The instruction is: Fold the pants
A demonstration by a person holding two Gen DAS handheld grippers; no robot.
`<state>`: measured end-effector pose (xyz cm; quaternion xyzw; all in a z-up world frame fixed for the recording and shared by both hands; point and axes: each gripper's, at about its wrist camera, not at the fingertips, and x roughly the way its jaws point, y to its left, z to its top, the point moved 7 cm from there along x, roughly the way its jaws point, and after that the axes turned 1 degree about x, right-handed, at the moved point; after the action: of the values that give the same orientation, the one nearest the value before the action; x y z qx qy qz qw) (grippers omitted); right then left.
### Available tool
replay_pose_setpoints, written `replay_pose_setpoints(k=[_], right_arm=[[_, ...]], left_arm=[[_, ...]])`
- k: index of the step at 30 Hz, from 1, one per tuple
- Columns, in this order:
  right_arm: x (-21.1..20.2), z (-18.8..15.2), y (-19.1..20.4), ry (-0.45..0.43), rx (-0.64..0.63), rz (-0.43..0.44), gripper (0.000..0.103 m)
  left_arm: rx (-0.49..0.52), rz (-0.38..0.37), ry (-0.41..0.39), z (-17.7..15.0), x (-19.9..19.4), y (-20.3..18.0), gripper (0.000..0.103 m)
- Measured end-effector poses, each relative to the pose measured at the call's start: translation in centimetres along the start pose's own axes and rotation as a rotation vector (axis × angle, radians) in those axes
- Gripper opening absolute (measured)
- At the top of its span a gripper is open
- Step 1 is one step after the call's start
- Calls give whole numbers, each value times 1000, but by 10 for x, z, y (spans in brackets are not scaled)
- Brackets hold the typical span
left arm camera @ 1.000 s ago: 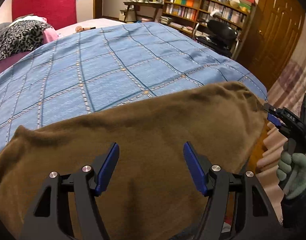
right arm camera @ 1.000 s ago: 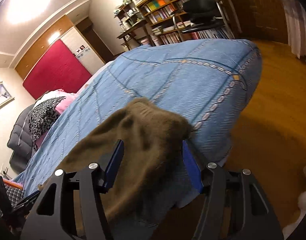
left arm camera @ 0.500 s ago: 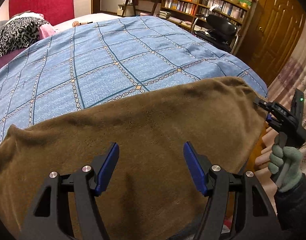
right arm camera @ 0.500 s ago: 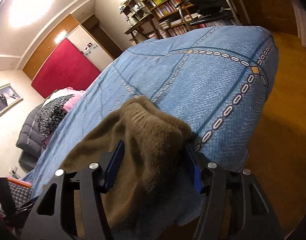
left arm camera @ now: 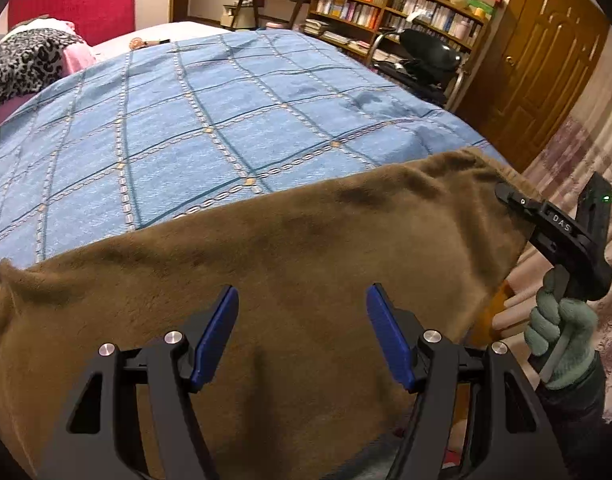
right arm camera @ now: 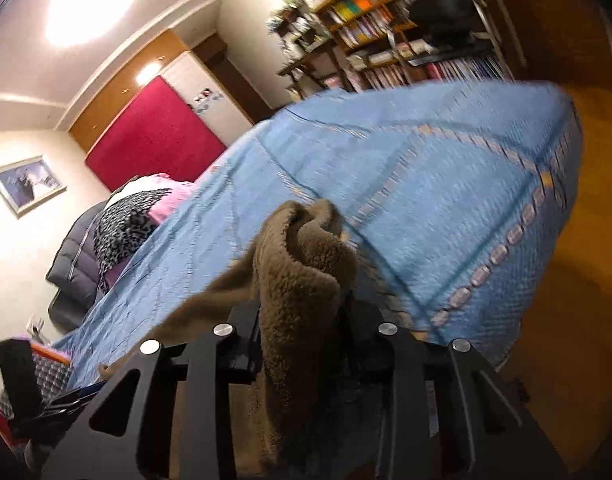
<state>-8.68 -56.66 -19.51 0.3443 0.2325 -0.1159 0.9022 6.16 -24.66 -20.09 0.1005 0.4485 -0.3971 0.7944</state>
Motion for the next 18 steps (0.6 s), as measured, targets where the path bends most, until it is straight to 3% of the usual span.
replay_pose_setpoints(k=[9, 18], right_arm=[[-15, -22, 105, 5, -258, 86, 33], [-1, -81, 185, 120, -431, 203, 33]], left_arm=[[-63, -159, -1, 7, -13, -15, 67], [-187, -193, -8, -9, -26, 14, 67]])
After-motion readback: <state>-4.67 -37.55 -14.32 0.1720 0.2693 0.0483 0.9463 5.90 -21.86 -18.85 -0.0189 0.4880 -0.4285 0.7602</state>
